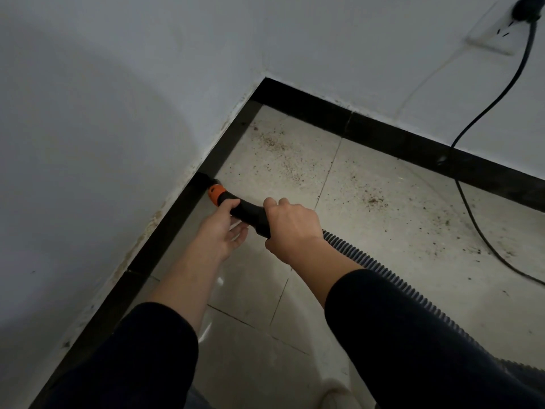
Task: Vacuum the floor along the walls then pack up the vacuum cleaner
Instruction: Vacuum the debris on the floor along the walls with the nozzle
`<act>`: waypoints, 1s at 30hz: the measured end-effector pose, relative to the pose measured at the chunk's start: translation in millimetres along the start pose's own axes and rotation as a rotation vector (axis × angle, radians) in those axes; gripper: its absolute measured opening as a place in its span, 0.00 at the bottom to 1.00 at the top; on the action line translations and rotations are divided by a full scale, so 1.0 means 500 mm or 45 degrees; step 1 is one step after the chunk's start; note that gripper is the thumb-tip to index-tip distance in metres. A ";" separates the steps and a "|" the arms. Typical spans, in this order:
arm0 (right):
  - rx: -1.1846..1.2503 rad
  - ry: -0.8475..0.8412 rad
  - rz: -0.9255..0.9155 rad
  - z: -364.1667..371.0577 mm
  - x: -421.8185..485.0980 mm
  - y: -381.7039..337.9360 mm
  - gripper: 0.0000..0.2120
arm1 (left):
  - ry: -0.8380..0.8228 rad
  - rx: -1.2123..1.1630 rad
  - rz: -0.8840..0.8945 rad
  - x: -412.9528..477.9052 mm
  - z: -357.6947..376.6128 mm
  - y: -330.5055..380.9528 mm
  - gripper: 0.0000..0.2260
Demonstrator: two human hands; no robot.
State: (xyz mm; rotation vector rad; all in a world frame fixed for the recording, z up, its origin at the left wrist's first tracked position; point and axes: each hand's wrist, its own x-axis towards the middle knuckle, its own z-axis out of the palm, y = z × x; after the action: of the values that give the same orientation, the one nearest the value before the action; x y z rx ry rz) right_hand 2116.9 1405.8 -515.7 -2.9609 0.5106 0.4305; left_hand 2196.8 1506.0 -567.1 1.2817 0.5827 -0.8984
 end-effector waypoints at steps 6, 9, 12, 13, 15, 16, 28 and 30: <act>-0.020 0.012 0.034 0.002 -0.005 0.016 0.22 | -0.033 0.030 -0.002 0.010 0.016 -0.008 0.16; -0.034 0.014 0.061 0.002 -0.013 0.032 0.22 | -0.060 0.050 -0.007 0.010 0.033 -0.016 0.15; -0.033 0.017 0.087 0.004 -0.022 0.046 0.22 | -0.080 0.074 -0.003 0.008 0.050 -0.025 0.15; -0.035 0.018 0.094 0.005 -0.024 0.050 0.22 | -0.087 0.081 -0.002 0.007 0.055 -0.027 0.15; -0.038 0.021 0.105 0.006 -0.028 0.057 0.22 | -0.097 0.092 -0.002 0.006 0.062 -0.032 0.15; -0.038 0.022 0.112 0.006 -0.030 0.060 0.22 | -0.102 0.101 -0.003 0.006 0.066 -0.034 0.16; -0.058 0.038 0.203 0.011 -0.060 0.111 0.20 | -0.166 0.147 -0.020 -0.011 0.123 -0.064 0.16; -0.061 0.036 0.219 0.012 -0.065 0.119 0.20 | -0.183 0.161 -0.027 -0.014 0.130 -0.069 0.16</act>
State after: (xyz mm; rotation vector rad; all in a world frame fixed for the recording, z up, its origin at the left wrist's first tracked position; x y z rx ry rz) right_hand 2065.6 1361.1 -515.2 -2.9837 0.7730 0.4231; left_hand 2157.4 1443.2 -566.6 1.3133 0.4330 -1.0489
